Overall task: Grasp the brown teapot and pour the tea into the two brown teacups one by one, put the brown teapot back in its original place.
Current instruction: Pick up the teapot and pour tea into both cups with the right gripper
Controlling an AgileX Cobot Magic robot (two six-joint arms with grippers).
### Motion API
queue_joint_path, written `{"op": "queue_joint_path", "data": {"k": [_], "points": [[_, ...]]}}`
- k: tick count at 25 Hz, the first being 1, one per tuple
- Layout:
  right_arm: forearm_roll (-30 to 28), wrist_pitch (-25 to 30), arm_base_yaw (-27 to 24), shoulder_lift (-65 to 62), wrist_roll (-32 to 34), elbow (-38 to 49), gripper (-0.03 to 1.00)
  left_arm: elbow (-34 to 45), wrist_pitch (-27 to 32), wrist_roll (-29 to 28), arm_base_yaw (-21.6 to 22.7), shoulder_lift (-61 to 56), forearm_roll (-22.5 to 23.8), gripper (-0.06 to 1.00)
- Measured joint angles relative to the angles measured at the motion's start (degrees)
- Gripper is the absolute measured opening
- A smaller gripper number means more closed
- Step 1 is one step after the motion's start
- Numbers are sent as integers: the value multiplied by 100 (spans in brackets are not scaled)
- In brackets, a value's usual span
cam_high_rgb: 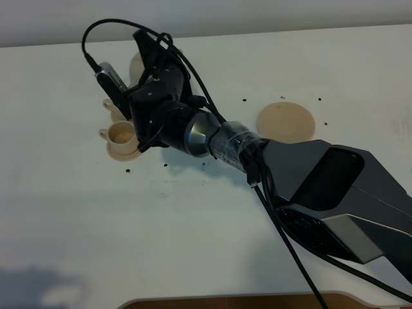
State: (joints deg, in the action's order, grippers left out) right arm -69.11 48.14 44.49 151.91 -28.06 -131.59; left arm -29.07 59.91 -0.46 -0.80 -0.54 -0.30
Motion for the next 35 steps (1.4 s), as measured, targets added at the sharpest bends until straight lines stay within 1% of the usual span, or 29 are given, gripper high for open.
{"op": "queue_joint_path", "data": {"k": [5,7,10,12,14,17,19,23,29,35], "points": [[1160,319,6,-354,155,-107,12,0,0,0,0,0,0,46],[1420,540,11,-517,336,-128,12,0,0,0,0,0,0,46],[1967,885,17,-744,666,-152,12,0,0,0,0,0,0,46],[2457,1152,17,-854,838,-154,12,0,0,0,0,0,0,46],[2890,1410,5,-899,890,-154,12,0,0,0,0,0,0,46],[3710,1695,-84,-913,954,-154,12,0,0,0,0,0,0,46],[4340,1830,-211,-913,974,-154,12,0,0,0,0,0,0,46],[5156,1857,-469,-913,1028,-154,12,0,0,0,0,0,0,46],[5866,1864,-729,-849,1038,-159,12,0,0,0,0,0,0,46],[5925,2198,-763,-729,1021,-165,12,0,0,0,0,0,0,46]]}}
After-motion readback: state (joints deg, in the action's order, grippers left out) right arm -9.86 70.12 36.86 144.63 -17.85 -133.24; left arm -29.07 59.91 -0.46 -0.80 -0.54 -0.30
